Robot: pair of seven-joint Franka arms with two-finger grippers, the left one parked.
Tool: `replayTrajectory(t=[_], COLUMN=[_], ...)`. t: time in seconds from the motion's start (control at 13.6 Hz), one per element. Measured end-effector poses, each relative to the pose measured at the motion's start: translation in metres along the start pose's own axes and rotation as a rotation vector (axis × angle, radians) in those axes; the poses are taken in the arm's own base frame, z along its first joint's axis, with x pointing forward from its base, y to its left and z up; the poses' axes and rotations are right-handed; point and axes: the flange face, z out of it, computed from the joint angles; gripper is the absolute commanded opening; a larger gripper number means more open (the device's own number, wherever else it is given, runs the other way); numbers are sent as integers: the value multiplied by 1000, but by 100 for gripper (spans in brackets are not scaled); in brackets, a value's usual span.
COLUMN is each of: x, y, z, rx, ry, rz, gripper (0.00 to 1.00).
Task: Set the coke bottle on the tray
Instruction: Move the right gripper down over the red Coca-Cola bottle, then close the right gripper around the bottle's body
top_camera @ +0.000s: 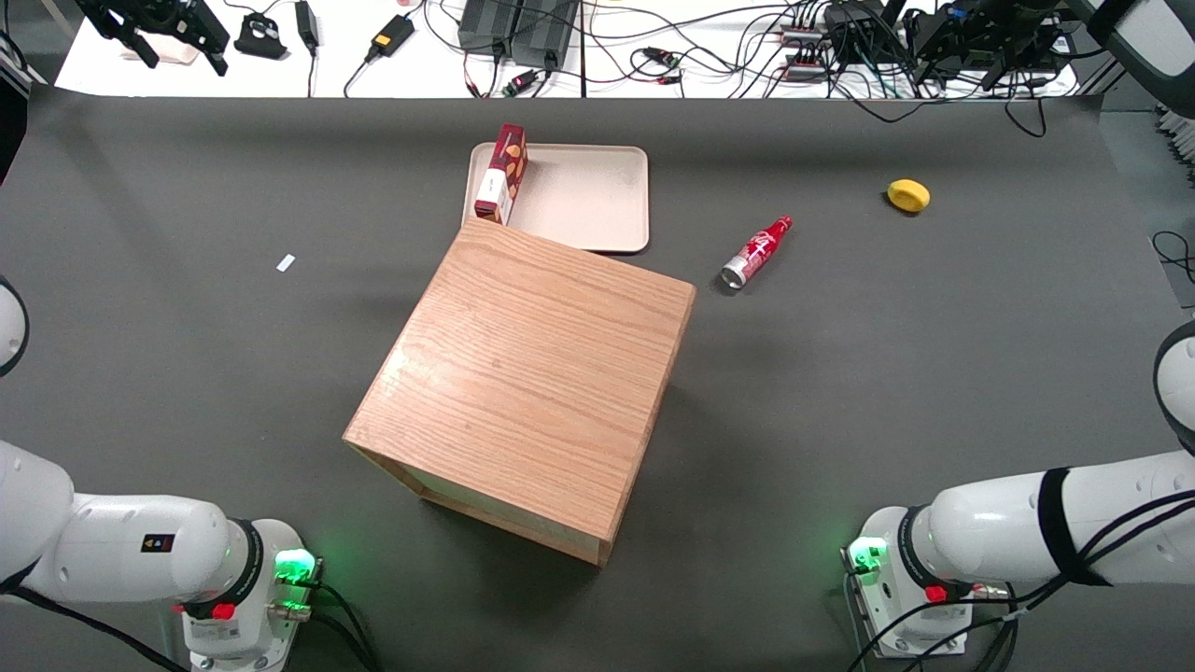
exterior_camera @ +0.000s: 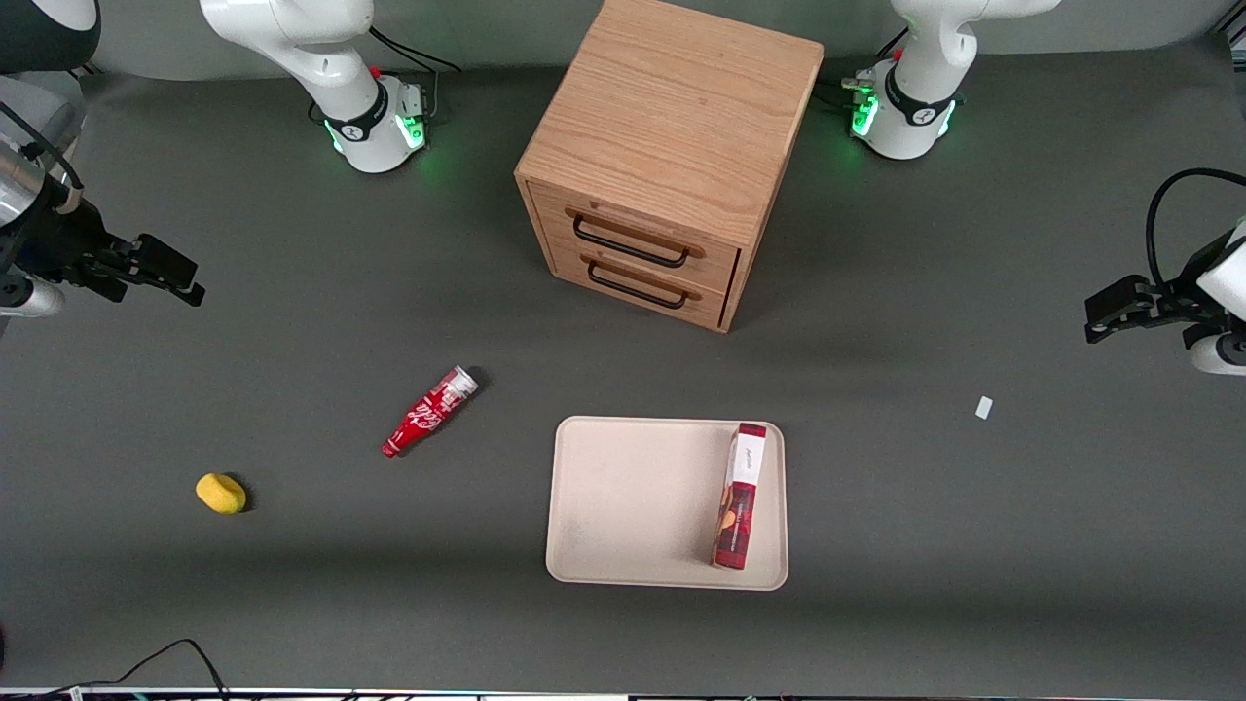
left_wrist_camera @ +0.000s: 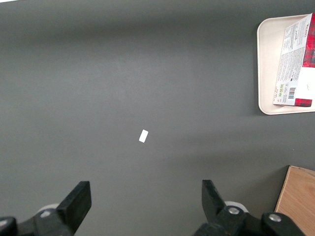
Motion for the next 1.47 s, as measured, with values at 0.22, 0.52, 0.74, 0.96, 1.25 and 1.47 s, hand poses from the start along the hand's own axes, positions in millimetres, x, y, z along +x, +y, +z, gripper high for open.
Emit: replayTrajectory(t=[0.22, 0.52, 0.74, 0.96, 1.25, 1.47], x=[0, 8, 29, 33, 22, 17], y=[-2, -42, -102, -143, -165, -162], z=[1, 36, 105, 177, 266, 336], rx=[0, 20, 41, 32, -51, -70], ry=[-4, -59, -84, -128, -115, -136], rz=[-4, 84, 276, 449, 616, 677], gripper=[100, 100, 100, 100, 100, 100])
